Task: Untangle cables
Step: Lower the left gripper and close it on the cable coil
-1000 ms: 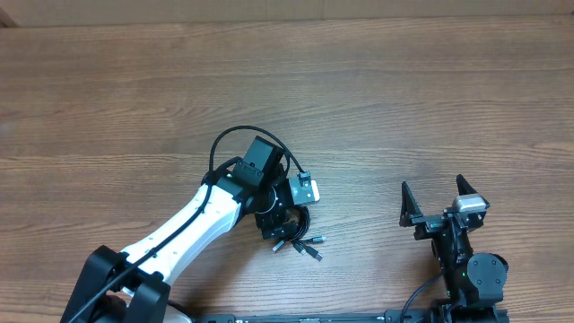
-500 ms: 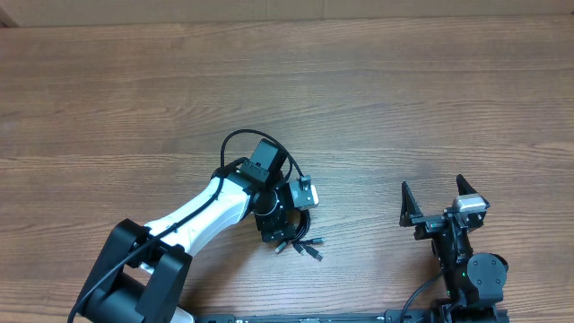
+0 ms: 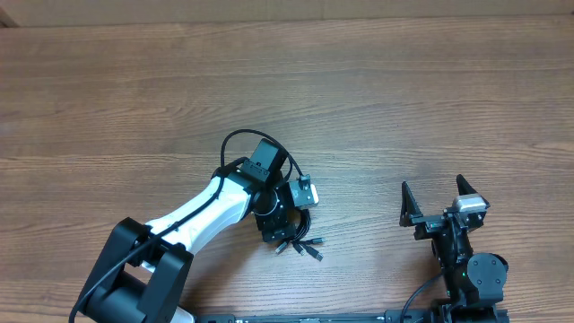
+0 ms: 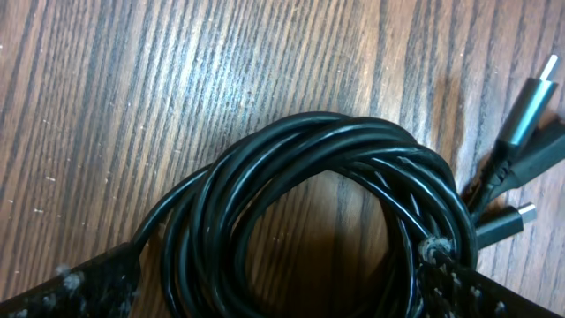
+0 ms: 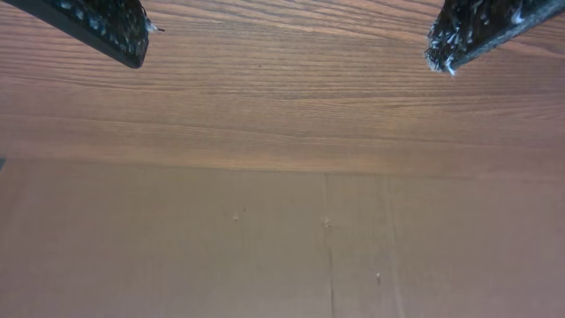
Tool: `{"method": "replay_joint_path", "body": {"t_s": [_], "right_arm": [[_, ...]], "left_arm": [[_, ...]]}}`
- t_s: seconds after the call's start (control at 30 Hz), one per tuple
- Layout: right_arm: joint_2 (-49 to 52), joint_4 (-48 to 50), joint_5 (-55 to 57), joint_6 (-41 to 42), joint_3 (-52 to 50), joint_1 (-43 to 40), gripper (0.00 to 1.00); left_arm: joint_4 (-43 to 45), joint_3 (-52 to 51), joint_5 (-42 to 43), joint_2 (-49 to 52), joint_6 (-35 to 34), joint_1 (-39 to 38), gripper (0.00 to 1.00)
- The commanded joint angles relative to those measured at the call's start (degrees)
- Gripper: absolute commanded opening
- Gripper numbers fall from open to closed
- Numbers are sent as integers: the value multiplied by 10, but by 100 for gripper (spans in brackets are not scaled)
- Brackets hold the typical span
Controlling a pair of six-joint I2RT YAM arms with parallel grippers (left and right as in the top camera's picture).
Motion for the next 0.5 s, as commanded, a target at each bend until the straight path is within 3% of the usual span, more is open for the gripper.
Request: {"method": "replay_joint_path", "body": {"t_s": [0.0,0.47], "right_arm": [[-5,3,3,3,-6,-3,100],[-5,3,3,3,-6,-3,100]], "left_arm": [[-4,8,0,16,-10,0,100],[33,8,-28,16,-1,0,97]]}}
